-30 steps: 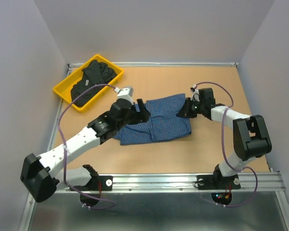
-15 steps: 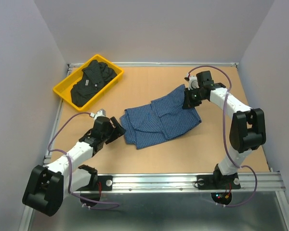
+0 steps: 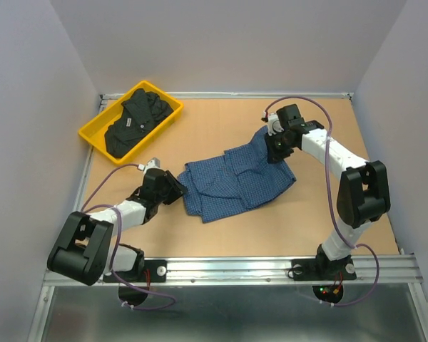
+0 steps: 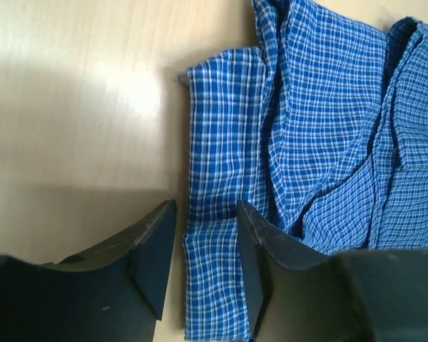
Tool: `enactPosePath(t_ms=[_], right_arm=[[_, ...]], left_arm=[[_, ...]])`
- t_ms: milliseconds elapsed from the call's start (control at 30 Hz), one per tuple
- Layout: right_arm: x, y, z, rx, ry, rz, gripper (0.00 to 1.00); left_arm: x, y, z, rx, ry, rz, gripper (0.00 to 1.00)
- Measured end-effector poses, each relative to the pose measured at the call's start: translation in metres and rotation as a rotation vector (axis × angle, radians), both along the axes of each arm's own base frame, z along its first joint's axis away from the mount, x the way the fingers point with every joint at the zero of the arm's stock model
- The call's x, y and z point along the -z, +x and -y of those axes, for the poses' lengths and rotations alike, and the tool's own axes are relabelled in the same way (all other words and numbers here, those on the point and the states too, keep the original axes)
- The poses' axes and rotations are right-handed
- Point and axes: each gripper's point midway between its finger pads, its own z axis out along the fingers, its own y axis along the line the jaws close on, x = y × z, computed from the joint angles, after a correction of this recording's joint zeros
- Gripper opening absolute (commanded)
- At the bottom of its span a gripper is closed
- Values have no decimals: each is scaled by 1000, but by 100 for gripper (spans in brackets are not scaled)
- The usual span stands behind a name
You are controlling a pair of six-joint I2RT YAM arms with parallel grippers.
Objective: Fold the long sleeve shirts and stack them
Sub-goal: Fold the shirt
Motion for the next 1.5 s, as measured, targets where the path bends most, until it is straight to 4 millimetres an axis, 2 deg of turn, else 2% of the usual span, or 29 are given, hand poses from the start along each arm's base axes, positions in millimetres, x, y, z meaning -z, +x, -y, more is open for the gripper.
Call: enactPosePath(t_ms=[233,633,667,733,767,833,1233,1267,1367,1500], right_arm=[[-3,1,3,2,-64,18,1],[-9,1,-5,-25,-116,51,1],[-9,1,-6,-28,-119,53,1],[-10,1,-7,-29,-131,59,1],[-11,1,-8,-31,-137,63,1],[-12,2,-8,-31,-149,70,1],[-25,0,-15,-17,-441,226,1],[-35,0,-21,-21,-501,280,1],[-45,0,-28,-12,-584,344,1],[-44,-5,-52,-41,-706,417,1]], left_arm=[[3,5,1,3,-9,15,33],[5,5,12,58,-54,35,33],[5,6,13,64,-60,38,31],[6,7,15,72,-67,41,21],[6,7,16,76,-69,41,11],[8,6,18,82,-74,35,1],[4,-7,22,113,-121,43,0],[-2,-9,23,112,-135,57,0],[-4,-10,24,111,-145,61,0],[-4,-12,27,117,-151,56,0]])
